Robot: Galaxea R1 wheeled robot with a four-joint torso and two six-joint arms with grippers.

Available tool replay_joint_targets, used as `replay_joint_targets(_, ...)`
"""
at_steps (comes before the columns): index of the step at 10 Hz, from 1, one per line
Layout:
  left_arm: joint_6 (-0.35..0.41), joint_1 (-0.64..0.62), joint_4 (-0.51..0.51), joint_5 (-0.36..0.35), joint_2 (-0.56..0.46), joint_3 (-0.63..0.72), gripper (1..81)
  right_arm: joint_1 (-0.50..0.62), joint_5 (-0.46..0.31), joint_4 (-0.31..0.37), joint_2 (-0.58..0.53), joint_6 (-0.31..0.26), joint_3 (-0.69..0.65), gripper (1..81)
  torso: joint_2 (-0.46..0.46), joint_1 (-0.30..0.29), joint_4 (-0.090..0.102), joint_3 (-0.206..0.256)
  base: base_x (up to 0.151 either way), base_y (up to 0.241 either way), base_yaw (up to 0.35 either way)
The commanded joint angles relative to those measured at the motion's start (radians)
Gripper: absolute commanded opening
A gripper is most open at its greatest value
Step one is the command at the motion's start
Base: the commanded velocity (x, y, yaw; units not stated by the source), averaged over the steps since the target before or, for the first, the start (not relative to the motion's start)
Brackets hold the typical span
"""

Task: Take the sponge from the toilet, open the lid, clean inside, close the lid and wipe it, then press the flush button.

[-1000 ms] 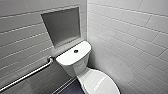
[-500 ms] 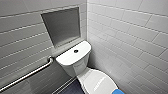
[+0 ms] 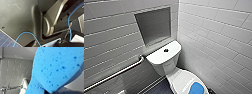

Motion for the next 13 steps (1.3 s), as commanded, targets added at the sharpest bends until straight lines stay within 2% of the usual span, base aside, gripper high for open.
replay_joint_targets(1, 0.011, 0.013, 0.004, 0.077, -0.002, 0.012, 81.1, 0.154, -0.035, -0.004, -0.044, 0.057, -0.021, 1.0, 0.0, 0.0, 0.0, 0.0, 0.0, 0.0, 0.0)
replay_joint_targets(2, 0.014, 0.021, 0.004, 0.076, 0.004, 0.006, 81.1, 0.191, -0.035, -0.003, -0.044, 0.078, -0.038, 1.0, 0.0, 0.0, 0.0, -0.066, 0.0, 0.0, 0.0)
replay_joint_targets(3, 0.014, 0.027, 0.004, 0.076, 0.011, -0.005, 81.1, 0.223, -0.035, -0.004, -0.04, 0.1, -0.05, 1.0, 0.0, 0.0, -0.001, -0.089, 0.0, 0.0, 0.0)
replay_joint_targets(4, 0.015, 0.031, 0.004, 0.073, 0.028, -0.03, 81.1, 0.252, -0.035, -0.004, -0.027, 0.115, -0.07, 1.0, 0.0, 0.0, -0.001, -0.014, 0.0, 0.0, 0.0)
replay_joint_targets(6, 0.023, 0.036, 0.004, 0.07, 0.053, -0.076, 81.1, 0.288, -0.033, -0.003, 0.017, 0.125, -0.126, 1.0, 0.0, 0.001, -0.001, -0.037, 0.0, 0.0, 0.0)
replay_joint_targets(9, 0.023, 0.042, 0.003, 0.067, 0.051, -0.079, 81.1, 0.315, -0.035, -0.004, 0.101, 0.149, -0.254, 1.0, 0.0, 0.001, -0.001, -0.041, 0.0, 0.0, 0.0)
replay_joint_targets(13, 0.023, 0.051, -0.006, 0.068, 0.051, -0.079, 81.1, 0.348, -0.021, -0.007, 0.212, 0.24, -0.426, 1.0, 0.0, 0.001, -0.001, -0.041, 0.0, 0.0, 0.0)
